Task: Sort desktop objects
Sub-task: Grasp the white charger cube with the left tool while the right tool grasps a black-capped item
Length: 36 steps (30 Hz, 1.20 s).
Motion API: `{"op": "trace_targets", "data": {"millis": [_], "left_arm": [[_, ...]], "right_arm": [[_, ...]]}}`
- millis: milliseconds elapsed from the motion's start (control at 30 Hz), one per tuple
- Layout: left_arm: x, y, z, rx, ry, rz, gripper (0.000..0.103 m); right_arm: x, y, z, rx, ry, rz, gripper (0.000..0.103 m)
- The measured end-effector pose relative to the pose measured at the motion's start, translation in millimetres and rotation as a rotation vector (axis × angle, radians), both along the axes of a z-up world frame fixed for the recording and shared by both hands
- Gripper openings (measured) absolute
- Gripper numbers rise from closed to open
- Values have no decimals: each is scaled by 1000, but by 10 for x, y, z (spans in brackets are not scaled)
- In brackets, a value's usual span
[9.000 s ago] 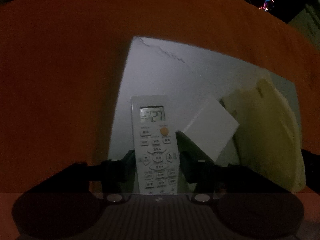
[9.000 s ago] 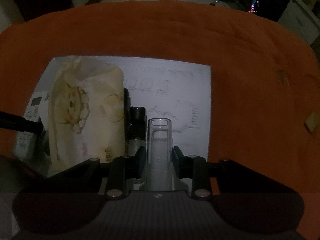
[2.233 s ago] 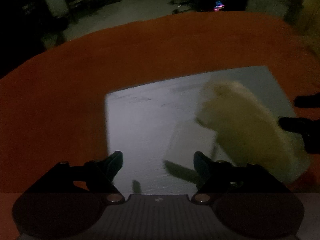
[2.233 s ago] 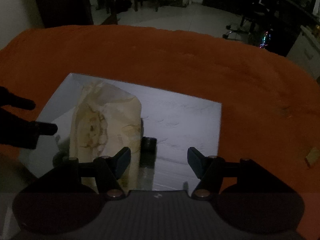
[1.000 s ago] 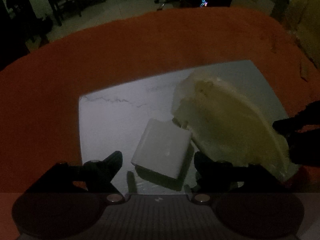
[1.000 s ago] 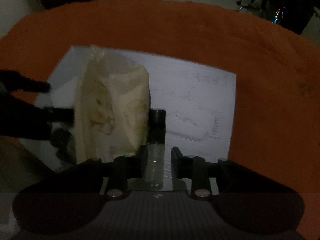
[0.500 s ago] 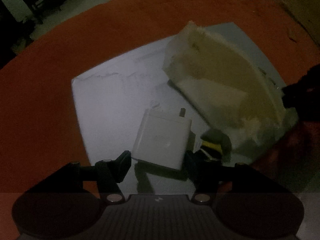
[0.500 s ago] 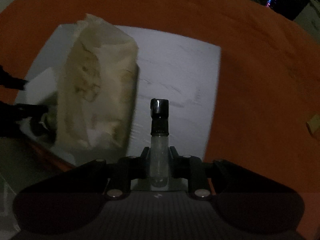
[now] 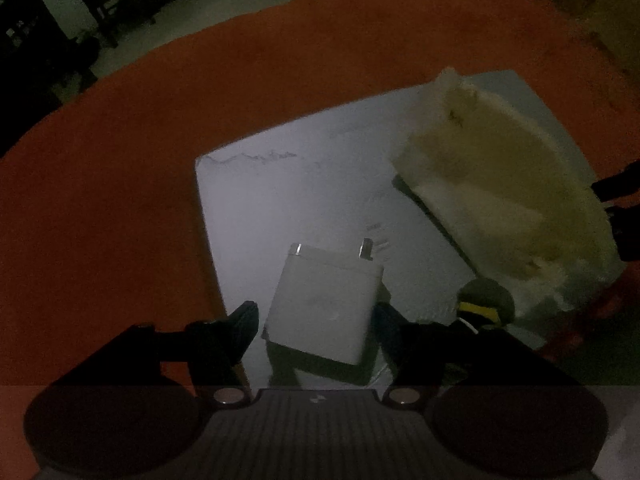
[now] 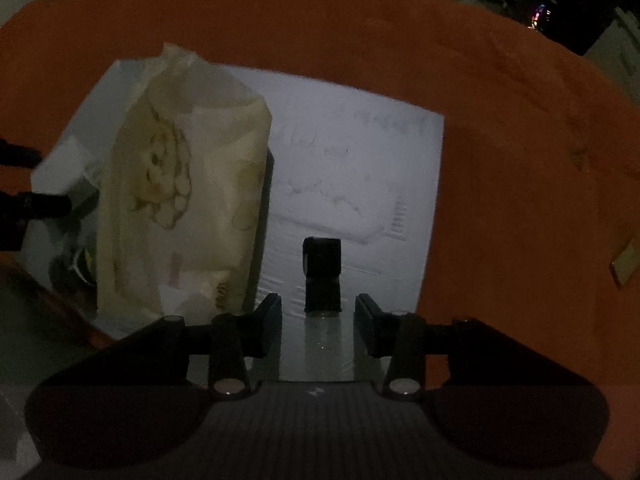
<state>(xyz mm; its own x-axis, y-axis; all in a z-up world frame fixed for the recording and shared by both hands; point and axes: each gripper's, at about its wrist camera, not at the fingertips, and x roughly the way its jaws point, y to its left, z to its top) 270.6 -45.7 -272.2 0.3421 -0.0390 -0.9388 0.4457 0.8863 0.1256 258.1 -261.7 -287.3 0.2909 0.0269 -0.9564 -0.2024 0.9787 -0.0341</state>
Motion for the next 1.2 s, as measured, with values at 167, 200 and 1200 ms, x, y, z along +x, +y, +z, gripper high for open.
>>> {"op": "trace_targets", "data": {"millis": [167,200,1200], "left_arm": [[-47,-50,-1,24,8,-14,55],[-55,-51,8,21,3,-15,55],[108,108,-4,-55,113,188,91]], "right_arm": [[-40,-55,37,0,-4,-1,22],[-45,-60,50,-2,-8,1,22],[-79,-58,266,28,-41,-31,22]]}}
